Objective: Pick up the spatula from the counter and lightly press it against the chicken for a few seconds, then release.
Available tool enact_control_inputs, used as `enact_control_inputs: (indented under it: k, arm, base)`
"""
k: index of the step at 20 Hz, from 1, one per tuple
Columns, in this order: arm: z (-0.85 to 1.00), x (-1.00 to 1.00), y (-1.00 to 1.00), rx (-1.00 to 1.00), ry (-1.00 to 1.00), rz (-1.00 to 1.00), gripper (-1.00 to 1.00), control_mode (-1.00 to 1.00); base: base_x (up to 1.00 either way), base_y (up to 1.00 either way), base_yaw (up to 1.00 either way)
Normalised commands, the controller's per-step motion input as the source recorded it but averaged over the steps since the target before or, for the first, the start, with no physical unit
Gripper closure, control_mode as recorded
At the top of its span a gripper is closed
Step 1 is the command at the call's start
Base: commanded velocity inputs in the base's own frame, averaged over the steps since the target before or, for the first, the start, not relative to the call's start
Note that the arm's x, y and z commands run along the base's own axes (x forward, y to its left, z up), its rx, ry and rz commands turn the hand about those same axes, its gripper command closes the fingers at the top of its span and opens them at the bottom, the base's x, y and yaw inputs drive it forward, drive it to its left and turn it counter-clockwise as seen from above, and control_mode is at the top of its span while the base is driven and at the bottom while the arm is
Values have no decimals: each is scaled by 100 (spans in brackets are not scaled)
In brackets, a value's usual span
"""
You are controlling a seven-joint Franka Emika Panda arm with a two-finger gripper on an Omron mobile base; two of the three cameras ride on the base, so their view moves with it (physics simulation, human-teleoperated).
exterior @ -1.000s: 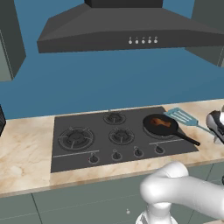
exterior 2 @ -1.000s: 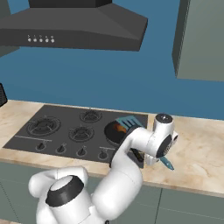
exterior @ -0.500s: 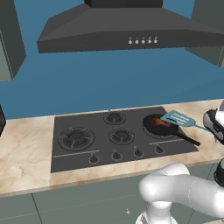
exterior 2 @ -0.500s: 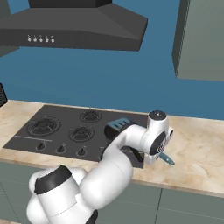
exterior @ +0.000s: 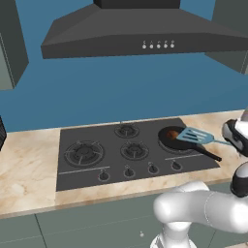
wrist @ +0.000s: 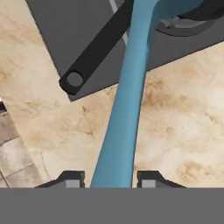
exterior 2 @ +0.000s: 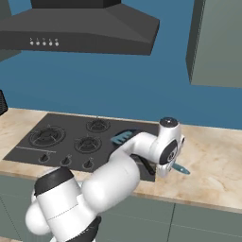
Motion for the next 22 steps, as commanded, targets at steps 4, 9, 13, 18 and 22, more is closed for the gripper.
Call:
enact_control_inputs:
  k: [4,9,13,18,22]
  arm:
    - [5,11,0,-1,3,9,100,-100]
    - [19,2,0,0,0,9,100,-100]
    - [11,1,0,0,0,8,100,-100]
    - [0,0,0,0,0,2,100,-100]
    - [0,8,1,0,0,-5,100,-100]
  base:
    - [0,0,0]
    - [0,0,0]
    - [0,0,0]
    - [0,0,0]
    - [0,0,0]
